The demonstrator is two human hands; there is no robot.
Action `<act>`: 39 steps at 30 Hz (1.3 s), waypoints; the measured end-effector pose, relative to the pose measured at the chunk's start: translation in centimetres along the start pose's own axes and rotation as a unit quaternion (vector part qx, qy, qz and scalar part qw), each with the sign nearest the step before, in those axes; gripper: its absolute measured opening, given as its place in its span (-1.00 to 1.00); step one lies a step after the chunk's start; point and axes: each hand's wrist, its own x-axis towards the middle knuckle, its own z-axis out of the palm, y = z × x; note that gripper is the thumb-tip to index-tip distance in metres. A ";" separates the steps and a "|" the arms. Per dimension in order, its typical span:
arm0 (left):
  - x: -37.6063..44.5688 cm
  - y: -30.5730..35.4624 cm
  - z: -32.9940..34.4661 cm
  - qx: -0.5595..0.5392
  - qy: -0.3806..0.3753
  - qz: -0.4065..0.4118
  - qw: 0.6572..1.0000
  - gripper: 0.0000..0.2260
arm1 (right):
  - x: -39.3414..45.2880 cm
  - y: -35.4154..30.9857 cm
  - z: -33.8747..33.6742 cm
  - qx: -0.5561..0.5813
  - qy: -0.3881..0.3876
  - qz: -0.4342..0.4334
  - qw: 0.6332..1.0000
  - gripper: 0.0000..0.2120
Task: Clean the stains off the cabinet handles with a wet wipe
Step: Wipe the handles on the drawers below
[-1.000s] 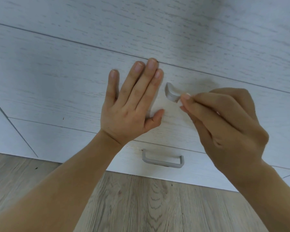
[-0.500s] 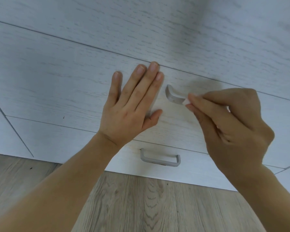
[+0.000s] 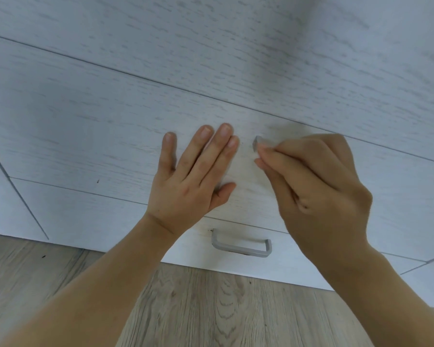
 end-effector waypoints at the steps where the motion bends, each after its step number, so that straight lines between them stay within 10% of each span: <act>1: -0.1 0.0 0.0 0.001 0.002 -0.002 1.000 -0.40 | 0.3 -0.4 0.2 0.002 -0.006 0.007 1.000 -0.94; 9: -0.2 0.3 0.1 -0.009 0.006 -0.009 1.000 -0.40 | -0.5 -0.7 -1.6 -0.010 0.045 0.098 0.994 -0.94; 39: -0.2 -0.1 0.3 -0.007 0.014 0.006 1.000 -0.40 | -0.1 -0.4 0.5 -0.044 -0.007 -0.001 0.999 -0.92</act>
